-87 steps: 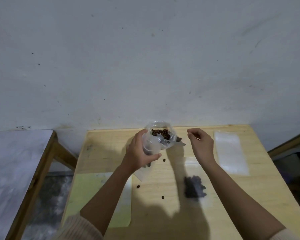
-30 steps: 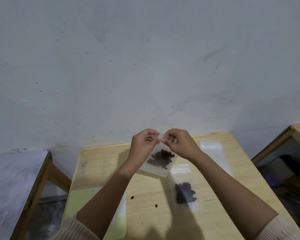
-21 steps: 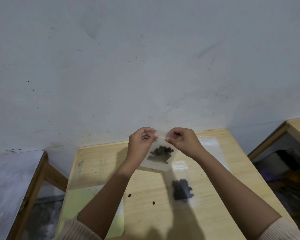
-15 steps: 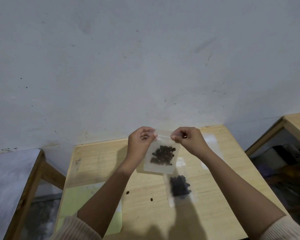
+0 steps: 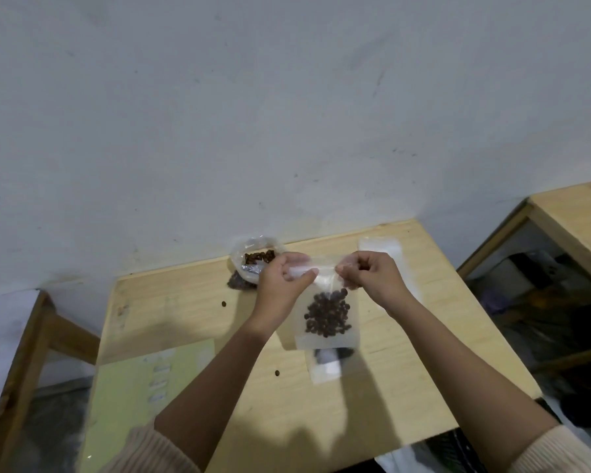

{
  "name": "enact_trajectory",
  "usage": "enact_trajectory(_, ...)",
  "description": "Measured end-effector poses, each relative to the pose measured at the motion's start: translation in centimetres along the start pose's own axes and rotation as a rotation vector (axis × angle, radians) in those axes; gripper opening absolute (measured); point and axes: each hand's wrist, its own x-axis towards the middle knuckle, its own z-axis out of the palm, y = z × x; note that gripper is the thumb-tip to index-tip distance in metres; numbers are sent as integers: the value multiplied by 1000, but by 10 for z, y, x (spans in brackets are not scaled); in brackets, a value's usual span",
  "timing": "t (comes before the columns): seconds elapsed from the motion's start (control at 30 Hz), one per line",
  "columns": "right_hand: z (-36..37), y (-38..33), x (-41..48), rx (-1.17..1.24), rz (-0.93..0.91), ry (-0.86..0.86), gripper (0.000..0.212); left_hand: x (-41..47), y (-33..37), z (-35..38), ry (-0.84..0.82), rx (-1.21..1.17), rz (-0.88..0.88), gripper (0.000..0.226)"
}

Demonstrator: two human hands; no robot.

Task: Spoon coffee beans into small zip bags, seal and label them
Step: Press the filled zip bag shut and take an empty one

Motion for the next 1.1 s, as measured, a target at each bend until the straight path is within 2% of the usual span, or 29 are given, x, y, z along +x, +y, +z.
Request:
enact_trajectory(0.13,-9,13,-4,12,39,-59,12,-6,-8,12,29,7,-27,21)
enact_trajectory(0.23,-15,27,-2,-19,103,-154,7,-16,-18,21,49,-15,-97,22)
enact_trajectory(0.4,-17,55,4,-106,204,-217,14,-39,-50,38,200,48,-110,22)
enact_trajectory(0.5,-13,73,7,-159,224,-201,19,-44,-71,46,313,139,-198,23)
enact_trajectory(0.63,-9,94,13,-183,211,-106,18,-39,-89,56,430,78,-268,26)
enact_trajectory(0.77,-6,97,23,-191,87,-35,13,-19,-87,60,434,147,-241,32)
enact_trajectory(0.93,-4,106,32,-199,67,-96,23,-7,-99,62,438,393,-251,45)
enact_trajectory(1.0,-7,113,35,-239,53,-90,24,-11,-99,69,457,490,-190,43)
enact_trajectory(1.1,-25,118,40,-275,-9,-47,20,-17,-94,89,518,540,-32,28)
